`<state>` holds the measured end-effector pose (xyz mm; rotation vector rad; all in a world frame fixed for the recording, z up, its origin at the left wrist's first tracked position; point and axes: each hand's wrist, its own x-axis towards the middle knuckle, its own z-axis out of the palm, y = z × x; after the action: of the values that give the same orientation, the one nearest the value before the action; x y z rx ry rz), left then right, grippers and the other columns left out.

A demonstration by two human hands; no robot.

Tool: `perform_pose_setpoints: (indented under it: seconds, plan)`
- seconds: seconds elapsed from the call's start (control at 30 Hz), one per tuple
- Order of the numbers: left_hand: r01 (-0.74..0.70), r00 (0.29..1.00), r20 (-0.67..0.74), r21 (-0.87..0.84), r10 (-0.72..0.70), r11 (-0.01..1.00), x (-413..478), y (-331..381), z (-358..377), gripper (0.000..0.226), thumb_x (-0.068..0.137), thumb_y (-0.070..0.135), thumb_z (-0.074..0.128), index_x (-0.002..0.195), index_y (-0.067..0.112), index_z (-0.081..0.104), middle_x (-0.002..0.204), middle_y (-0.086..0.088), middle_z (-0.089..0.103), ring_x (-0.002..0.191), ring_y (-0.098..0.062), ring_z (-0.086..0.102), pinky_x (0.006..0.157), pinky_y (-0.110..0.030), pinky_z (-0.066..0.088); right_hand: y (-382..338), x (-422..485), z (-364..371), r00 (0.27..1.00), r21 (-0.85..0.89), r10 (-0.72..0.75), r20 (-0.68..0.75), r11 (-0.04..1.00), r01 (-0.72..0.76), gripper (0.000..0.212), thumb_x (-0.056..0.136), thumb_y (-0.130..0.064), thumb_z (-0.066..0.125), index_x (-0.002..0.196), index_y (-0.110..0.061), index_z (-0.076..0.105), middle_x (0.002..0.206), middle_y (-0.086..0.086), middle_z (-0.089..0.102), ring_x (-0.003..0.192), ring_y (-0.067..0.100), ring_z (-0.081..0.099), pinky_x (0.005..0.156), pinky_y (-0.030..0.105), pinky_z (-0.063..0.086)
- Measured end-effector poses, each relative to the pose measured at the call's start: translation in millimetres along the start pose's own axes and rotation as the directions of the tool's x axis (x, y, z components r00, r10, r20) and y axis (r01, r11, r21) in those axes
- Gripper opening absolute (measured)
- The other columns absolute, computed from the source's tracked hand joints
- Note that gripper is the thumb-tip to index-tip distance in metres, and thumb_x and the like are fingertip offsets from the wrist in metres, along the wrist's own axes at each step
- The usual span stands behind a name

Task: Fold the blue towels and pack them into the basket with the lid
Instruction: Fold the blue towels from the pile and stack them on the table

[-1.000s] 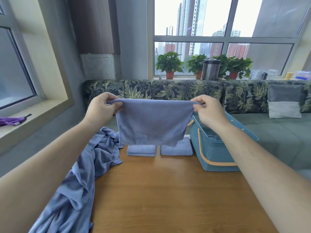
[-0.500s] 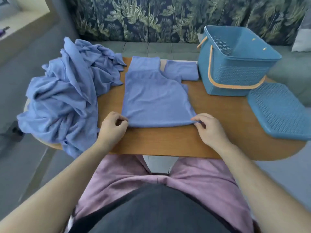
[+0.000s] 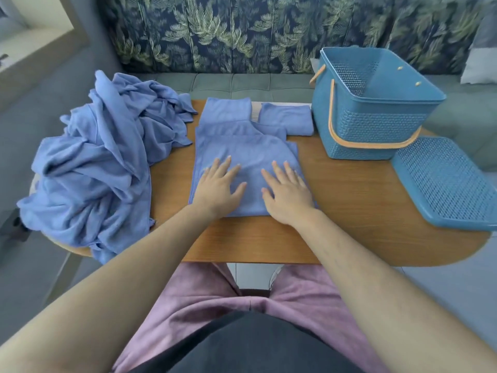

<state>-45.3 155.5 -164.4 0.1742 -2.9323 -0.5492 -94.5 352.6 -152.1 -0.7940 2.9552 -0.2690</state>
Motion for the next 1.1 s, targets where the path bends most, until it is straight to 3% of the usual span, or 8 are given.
perform_pose_setpoints:
  seconds: [0.1,0.23,0.5,0.67,0.77,0.87,1.0,1.1]
  plan:
    - [0.020,0.997,0.078,0.070,-0.026,0.997,3,1,10,0.066,0.098,0.063,0.033,0.157,0.035,0.026,0.167,0.003,0.015,0.155,-0.025,0.001,0.125,-0.048,0.004,-3,8,8,0.991,-0.010,0.072,0.109,0.997,-0.071,0.061,0.105,-0.053,0.016,0.162,-0.032,0.006,0.170,0.003,-0.007,0.155,0.028,-0.013,0.125,0.046,-0.008]
    - [0.015,0.995,0.096,0.112,-0.026,0.994,-14,1,8,0.079,0.087,0.072,0.012,0.158,0.038,0.023,0.167,0.006,0.014,0.155,-0.026,0.003,0.125,-0.048,0.003,-4,-13,10,0.987,-0.034,0.083,0.135,0.996,-0.079,0.062,0.105,-0.056,0.013,0.161,-0.033,0.001,0.169,0.003,-0.012,0.154,0.029,-0.018,0.124,0.049,-0.011]
    - [-0.022,0.997,0.078,0.080,0.016,0.997,-99,21,6,0.072,0.092,0.067,0.021,0.155,0.035,0.032,0.165,0.008,0.019,0.155,-0.023,0.006,0.125,-0.046,0.005,-23,-108,-4,0.981,-0.053,0.063,0.186,0.997,-0.054,0.079,0.090,-0.061,-0.005,0.162,-0.030,0.003,0.169,0.006,-0.007,0.155,0.031,-0.011,0.126,0.045,-0.002]
    - [0.004,1.000,-0.003,0.064,-0.004,0.998,-41,18,-5,0.053,0.100,0.047,0.034,0.146,0.024,0.047,0.156,-0.002,0.039,0.146,-0.028,0.030,0.116,-0.046,0.024,3,-43,-16,0.997,0.031,0.030,-0.068,0.999,-0.028,0.052,0.105,-0.032,0.032,0.155,-0.019,0.037,0.164,0.005,0.030,0.153,0.031,0.019,0.120,0.045,0.022]
    - [0.056,0.998,0.018,0.089,-0.058,0.994,13,-2,-12,0.041,0.104,0.031,0.039,0.144,0.024,0.045,0.151,0.002,0.042,0.141,-0.024,0.034,0.111,-0.042,0.027,35,12,-19,0.995,0.009,0.067,-0.071,0.998,-0.066,0.046,0.099,-0.014,0.044,0.145,-0.016,0.048,0.154,0.003,0.045,0.143,0.031,0.037,0.112,0.042,0.032]
    - [0.076,0.996,0.036,0.096,-0.080,0.992,38,-22,-15,0.035,0.103,0.026,0.041,0.136,0.021,0.051,0.138,0.001,0.049,0.132,-0.027,0.041,0.104,-0.044,0.033,54,33,-18,0.995,-0.036,0.072,-0.071,0.997,-0.075,0.041,0.097,-0.015,0.047,0.136,-0.021,0.054,0.140,0.001,0.054,0.122,0.031,0.049,0.098,0.042,0.037]
    - [0.068,0.997,-0.027,0.082,-0.066,0.994,45,-32,-20,0.025,0.098,0.027,0.054,0.119,0.017,0.062,0.119,-0.006,0.052,0.116,-0.033,0.045,0.094,-0.044,0.036,61,37,-23,0.985,-0.046,0.127,-0.117,0.990,-0.133,0.032,0.097,-0.030,0.053,0.127,-0.021,0.057,0.125,0.007,0.056,0.116,0.031,0.050,0.095,0.043,0.033]
    - [0.069,0.997,-0.044,0.067,-0.066,0.995,46,-38,-23,0.015,0.096,0.027,0.059,0.105,0.015,0.062,0.112,-0.006,0.050,0.110,-0.032,0.044,0.089,-0.041,0.033,71,37,-27,0.983,0.110,0.127,-0.132,0.988,-0.113,0.018,0.095,-0.029,0.060,0.109,-0.019,0.062,0.111,0.004,0.062,0.110,0.030,0.054,0.092,0.040,0.035]
